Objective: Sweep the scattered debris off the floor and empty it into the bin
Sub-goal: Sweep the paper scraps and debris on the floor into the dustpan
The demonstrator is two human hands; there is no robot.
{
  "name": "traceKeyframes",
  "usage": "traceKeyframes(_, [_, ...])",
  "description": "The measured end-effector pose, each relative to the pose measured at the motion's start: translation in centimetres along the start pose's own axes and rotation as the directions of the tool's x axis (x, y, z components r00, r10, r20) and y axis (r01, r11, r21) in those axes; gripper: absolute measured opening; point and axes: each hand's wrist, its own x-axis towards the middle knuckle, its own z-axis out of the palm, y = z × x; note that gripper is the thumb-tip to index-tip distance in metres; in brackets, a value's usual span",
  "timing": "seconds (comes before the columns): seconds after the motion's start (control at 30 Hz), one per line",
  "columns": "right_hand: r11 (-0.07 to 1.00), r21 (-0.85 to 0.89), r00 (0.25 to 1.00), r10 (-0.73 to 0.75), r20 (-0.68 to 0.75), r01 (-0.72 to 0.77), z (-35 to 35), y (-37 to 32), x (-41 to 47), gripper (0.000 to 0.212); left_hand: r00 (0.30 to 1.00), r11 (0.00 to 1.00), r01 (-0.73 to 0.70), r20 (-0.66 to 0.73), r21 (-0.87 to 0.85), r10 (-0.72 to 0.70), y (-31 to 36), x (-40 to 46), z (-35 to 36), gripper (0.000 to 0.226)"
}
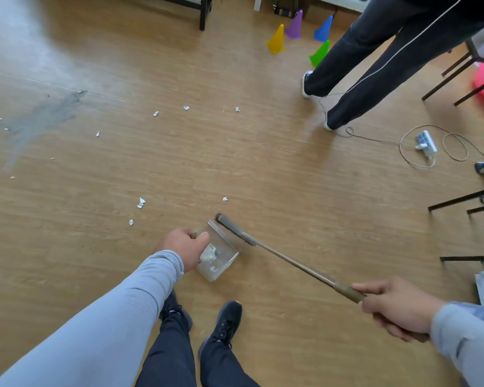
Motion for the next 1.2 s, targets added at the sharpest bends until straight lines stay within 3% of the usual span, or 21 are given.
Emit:
traceKeyframes(0.23, [1.0,-0.013,0.99,-0.018,-0.14,0.016,3.6,-4.7,4.3,0.057,0.999,1.0,0.0,0.047,-0.01,0.0,-0.6,0.3,-0.6,0.033])
traceKeyframes(0.47, [0.999,0.022,0.976,-0.031,-0.213,0.037,4.4,-9.9,8.3,0.058,0.999,0.994,0.027,0.021,-0.106,-0.025,-0.4,3.1,-3.7,0.048])
traceKeyframes(0.57, [0.996,-0.084,0.967,-0.062,-0.248,0.043,5.1,-13.0,10.6,0.054,0.999,0.99,0.042,0.009,-0.133,-0.042,0.1,4.7,-4.1,0.055])
traceKeyframes(0.63, [0.978,-0.209,0.964,-0.073,-0.254,0.019,6.0,-14.7,11.4,0.046,0.999,0.993,0.048,0.011,-0.107,-0.047,0.7,5.7,-4.0,0.043])
traceKeyframes(0.7, [0.935,-0.355,0.969,-0.082,-0.231,-0.005,7.1,-15.5,11.6,0.038,0.999,0.996,0.041,0.005,-0.084,-0.04,1.6,6.6,-4.1,0.034])
traceKeyframes(0.8, [0.871,-0.49,0.982,-0.1,-0.162,0.008,7.8,-14.7,9.9,0.029,1.0,0.998,0.028,-0.01,-0.063,-0.029,2.8,7.6,-4.5,0.043])
traceKeyframes(0.87, [0.892,-0.452,0.991,-0.082,-0.102,0.027,5.7,-13.2,8.0,0.034,0.999,0.997,0.024,-0.022,-0.07,-0.025,3.3,7.9,-4.6,0.051])
traceKeyframes(1.0, [0.993,-0.101,0.996,-0.066,-0.052,0.061,-1.6,-9.8,4.0,0.045,0.999,0.996,0.038,-0.023,-0.084,-0.04,2.9,7.9,-4.9,0.075])
traceKeyframes(1.13, [0.989,-0.131,0.988,-0.084,-0.131,0.066,-0.5,-9.4,4.4,0.048,0.998,0.995,0.034,-0.042,-0.089,-0.038,3.0,7.3,-5.0,0.078])
traceKeyframes(1.2, [0.952,-0.298,0.976,-0.13,-0.175,0.074,2.3,-10.4,6.2,0.05,0.998,0.994,0.032,-0.045,-0.101,-0.037,3.0,7.0,-4.9,0.069])
